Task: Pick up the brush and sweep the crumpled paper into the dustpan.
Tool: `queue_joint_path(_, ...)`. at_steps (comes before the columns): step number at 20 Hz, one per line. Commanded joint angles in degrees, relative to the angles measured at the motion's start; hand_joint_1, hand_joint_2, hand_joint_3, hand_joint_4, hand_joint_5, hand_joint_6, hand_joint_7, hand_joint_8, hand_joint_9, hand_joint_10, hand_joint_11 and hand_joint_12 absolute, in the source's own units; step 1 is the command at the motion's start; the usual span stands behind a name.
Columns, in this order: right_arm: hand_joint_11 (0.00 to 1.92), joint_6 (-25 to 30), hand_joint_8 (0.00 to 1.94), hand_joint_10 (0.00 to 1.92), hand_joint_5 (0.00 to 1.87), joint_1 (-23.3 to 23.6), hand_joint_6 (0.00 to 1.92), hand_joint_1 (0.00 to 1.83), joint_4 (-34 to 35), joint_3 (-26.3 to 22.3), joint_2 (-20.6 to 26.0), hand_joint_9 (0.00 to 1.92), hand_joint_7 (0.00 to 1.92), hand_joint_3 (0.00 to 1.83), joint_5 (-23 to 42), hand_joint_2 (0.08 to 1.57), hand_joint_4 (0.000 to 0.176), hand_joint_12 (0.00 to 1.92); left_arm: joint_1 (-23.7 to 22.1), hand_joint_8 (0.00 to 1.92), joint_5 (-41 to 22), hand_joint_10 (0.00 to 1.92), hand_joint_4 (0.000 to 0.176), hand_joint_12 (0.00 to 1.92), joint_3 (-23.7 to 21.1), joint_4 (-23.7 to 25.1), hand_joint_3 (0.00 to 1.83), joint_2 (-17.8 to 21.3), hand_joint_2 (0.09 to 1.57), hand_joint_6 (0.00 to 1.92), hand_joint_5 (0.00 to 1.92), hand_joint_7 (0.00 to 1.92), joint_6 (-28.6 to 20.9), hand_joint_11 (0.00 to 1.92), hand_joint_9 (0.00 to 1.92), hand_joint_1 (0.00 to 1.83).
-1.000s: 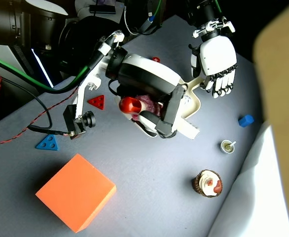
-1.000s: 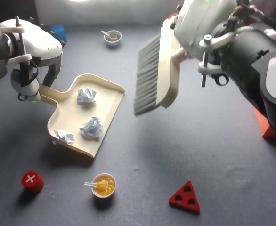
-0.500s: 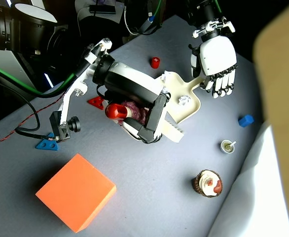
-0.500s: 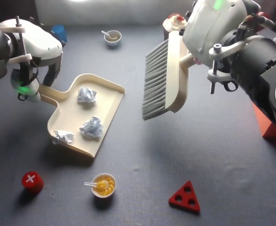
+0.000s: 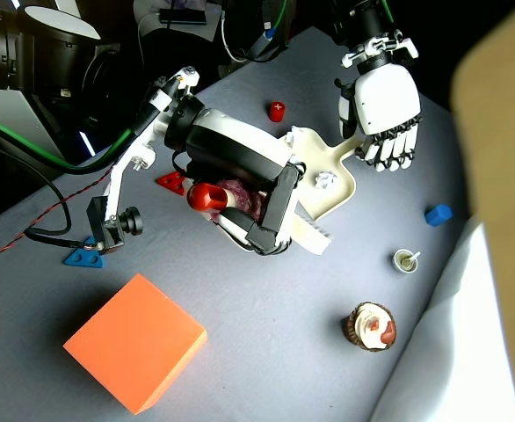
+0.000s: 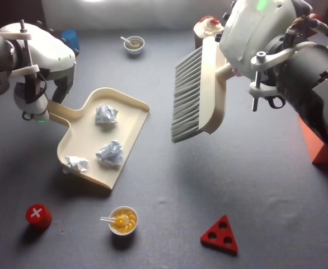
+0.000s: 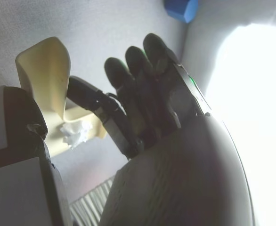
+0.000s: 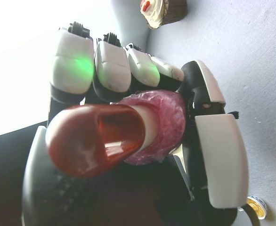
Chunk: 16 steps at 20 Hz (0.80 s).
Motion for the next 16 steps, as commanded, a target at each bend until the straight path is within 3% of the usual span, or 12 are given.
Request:
queue_joint_path(1, 1.46, -0.51, 1.94, 1.92, 1.04, 0.17, 1.92, 0.63, -5.50, -0.25, 0.81, 1.37, 1.25, 0.00, -3.53, 1.37, 0.007, 1.92, -0.44, 0.00, -1.26, 0.00, 0.008, 0.01, 0.04, 1.52, 0.00, 0.61, 1.09, 0.89, 1.03, 0.76, 0.59, 0.49, 0.61, 1.10)
queue_joint_path(2, 1.47, -0.50, 1.94, 1.92, 1.04, 0.17, 1.92, 0.64, -5.49, -0.25, 0.81, 1.38, 1.25, 0.00, -3.53, 1.37, 0.006, 1.92, -0.42, 0.01, -1.26, 0.01, 0.000, 0.00, 0.04, 1.52, 0.00, 0.61, 1.02, 0.33, 0.88, 0.74, 0.64, 0.46, 0.59, 1.06)
queue_joint_path(3, 1.47, -0.50, 1.94, 1.92, 1.04, 0.17, 1.92, 0.63, -5.49, -0.25, 0.81, 1.38, 1.26, 0.00, -3.53, 1.37, 0.007, 1.92, -0.39, 0.00, -1.26, 0.00, 0.000, 0.01, 0.04, 1.52, 0.00, 0.60, 0.99, 0.10, 0.86, 0.74, 0.68, 0.46, 0.59, 1.05)
queue_joint_path(4, 1.47, -0.50, 1.94, 1.92, 1.04, 0.17, 1.92, 0.63, -5.49, -0.27, 0.81, 1.38, 1.26, 0.00, -3.53, 1.37, 0.007, 1.92, -0.33, 0.00, -1.26, 0.00, 0.000, 0.01, 0.04, 1.52, 0.00, 0.60, 0.97, 0.04, 0.82, 0.72, 0.68, 0.46, 0.58, 1.05)
queue_joint_path(11, 1.44, 0.01, 1.94, 1.92, 1.04, 0.15, 1.92, 0.61, -5.94, -0.40, 0.80, 1.35, 1.23, 0.00, -3.58, 1.37, 0.010, 1.92, -0.08, 0.00, -1.26, 0.00, 0.000, 0.01, -0.03, 1.52, 0.00, 0.65, 0.94, 0.00, 0.55, 0.56, 0.63, 0.43, 0.51, 1.03)
queue_joint_path(16, 1.43, 1.80, 1.94, 1.92, 0.99, -1.04, 1.92, 0.67, -6.21, -1.16, 0.69, 1.35, 1.22, 0.00, -4.39, 1.34, 0.006, 1.92, -0.58, 0.00, -1.26, 0.00, 0.000, 0.00, -0.06, 1.53, 0.00, 1.14, 0.95, 0.01, 0.55, 0.55, 1.01, 0.39, 0.50, 1.02)
